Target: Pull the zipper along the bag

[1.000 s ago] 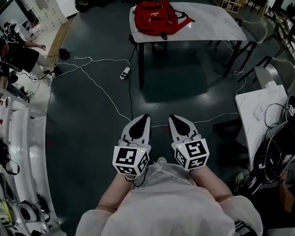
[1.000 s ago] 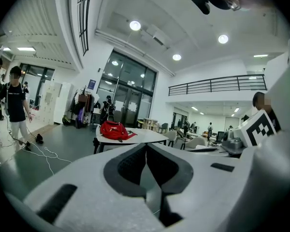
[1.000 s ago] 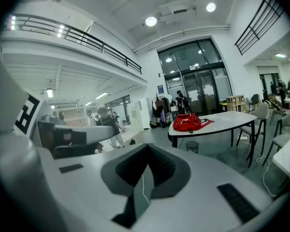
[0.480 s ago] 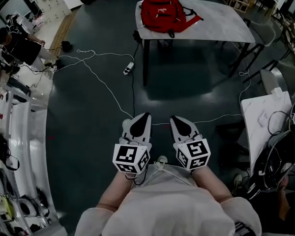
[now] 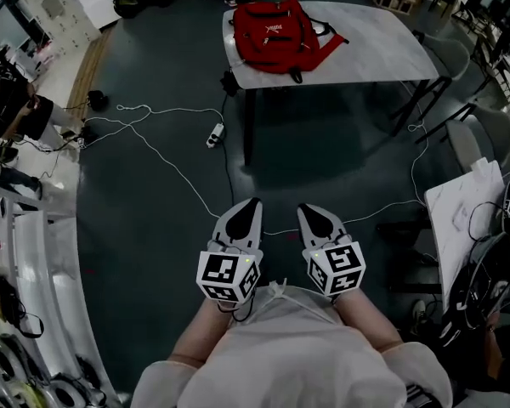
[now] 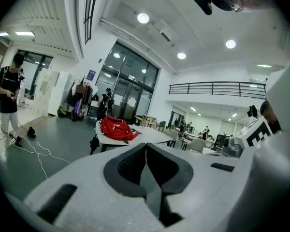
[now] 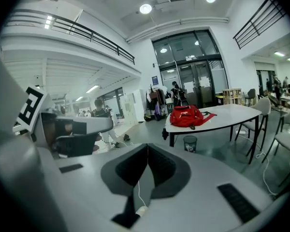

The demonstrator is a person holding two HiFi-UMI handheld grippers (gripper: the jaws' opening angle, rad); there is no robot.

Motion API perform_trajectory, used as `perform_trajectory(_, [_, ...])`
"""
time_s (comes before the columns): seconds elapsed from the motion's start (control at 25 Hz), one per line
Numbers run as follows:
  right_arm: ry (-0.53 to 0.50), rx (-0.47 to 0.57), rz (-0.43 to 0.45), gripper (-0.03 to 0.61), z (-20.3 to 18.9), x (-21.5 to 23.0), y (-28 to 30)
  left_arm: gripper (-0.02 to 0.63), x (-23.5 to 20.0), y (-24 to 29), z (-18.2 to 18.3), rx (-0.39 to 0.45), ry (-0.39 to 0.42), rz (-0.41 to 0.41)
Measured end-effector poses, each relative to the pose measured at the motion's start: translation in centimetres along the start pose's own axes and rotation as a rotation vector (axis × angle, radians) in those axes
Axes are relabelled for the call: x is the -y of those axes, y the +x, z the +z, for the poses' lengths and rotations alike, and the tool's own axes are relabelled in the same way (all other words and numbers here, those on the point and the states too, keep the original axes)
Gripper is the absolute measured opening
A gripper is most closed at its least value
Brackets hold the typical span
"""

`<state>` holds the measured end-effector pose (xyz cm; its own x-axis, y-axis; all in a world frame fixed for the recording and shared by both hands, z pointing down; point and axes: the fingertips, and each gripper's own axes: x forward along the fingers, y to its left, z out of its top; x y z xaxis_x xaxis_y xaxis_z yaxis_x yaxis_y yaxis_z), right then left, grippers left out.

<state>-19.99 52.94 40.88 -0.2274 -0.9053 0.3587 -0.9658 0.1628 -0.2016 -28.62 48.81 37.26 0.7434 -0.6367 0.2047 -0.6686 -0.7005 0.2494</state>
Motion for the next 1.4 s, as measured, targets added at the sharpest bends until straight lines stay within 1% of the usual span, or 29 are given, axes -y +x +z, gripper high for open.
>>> perform_trajectory(0.24, [0.012,-0.001,-0.037,0.028,4.3,-2.0,9.6,0.025,-9.5,3.9,4.5,-0.013,-0.003,-0.046])
perform_trajectory(0.4, [0.034,0.004,-0.085,0.028,6.9,-2.7,15.5,0.025,-15.3,6.3,6.7,-0.038,0.001,-0.088])
perform_trajectory(0.56, [0.059,0.012,-0.135,0.028,8.8,-2.8,19.8,0.024,-19.4,8.5,8.4,-0.061,0.017,-0.131])
perform_trajectory(0.68, [0.066,0.004,-0.151,0.028,9.8,-2.5,22.1,0.025,-21.6,10.5,8.8,-0.077,0.005,-0.143])
perform_trajectory(0.84, [0.07,0.005,-0.174,0.028,11.0,-0.5,24.4,0.023,-22.9,13.6,8.8,-0.099,-0.009,-0.163])
perform_trajectory(1.04, [0.061,0.013,-0.177,0.028,12.6,3.8,27.0,0.023,-23.1,18.4,9.3,-0.108,-0.01,-0.166])
perform_trajectory(1.2, [0.04,0.02,-0.132,0.028,14.8,8.4,29.6,0.024,-22.2,23.7,10.4,-0.101,0.002,-0.136])
perform_trajectory(1.4, [0.036,0.035,-0.062,0.028,18.3,15.9,31.5,0.025,-19.1,31.2,12.0,-0.097,0.003,-0.089])
